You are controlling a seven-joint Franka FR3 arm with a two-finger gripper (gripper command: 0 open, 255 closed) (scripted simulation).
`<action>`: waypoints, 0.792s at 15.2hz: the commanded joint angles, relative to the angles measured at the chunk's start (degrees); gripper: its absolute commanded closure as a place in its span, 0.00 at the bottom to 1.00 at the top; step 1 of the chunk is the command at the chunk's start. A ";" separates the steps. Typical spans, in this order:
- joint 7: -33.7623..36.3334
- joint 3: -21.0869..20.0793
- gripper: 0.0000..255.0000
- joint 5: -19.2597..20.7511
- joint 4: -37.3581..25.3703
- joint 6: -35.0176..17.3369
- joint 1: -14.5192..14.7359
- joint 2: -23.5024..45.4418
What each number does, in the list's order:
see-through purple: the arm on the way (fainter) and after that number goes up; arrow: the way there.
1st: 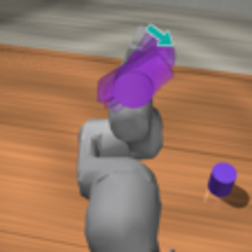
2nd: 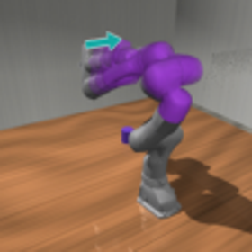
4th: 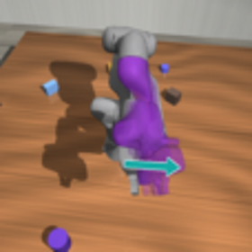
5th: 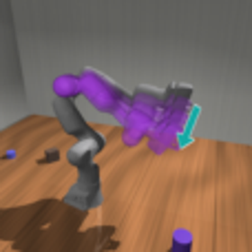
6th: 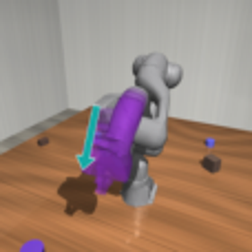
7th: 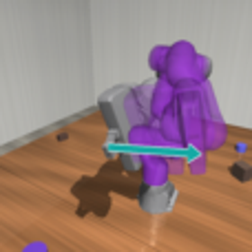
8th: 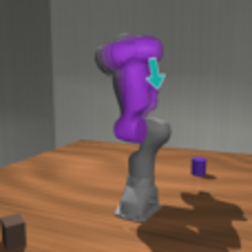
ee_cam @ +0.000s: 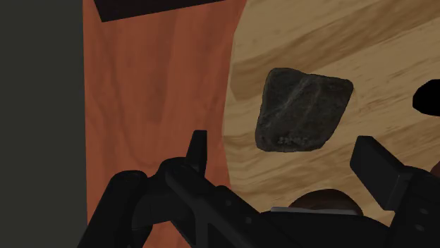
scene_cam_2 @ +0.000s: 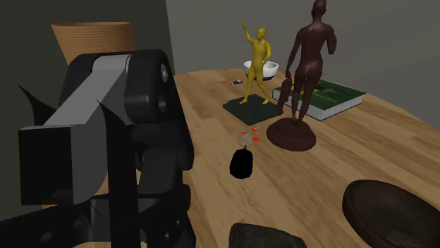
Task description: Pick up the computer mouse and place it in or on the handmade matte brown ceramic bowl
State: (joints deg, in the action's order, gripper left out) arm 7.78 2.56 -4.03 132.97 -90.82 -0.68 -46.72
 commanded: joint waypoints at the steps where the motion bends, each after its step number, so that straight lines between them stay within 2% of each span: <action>1: 0.00 0.00 0.00 0.00 0.00 0.00 0.00 0.00; 12: -8.10 -6.27 0.00 -0.41 -4.47 -12.39 8.04 18.10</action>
State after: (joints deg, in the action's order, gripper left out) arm 0.34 -3.01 -4.47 128.79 -102.34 6.62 -29.86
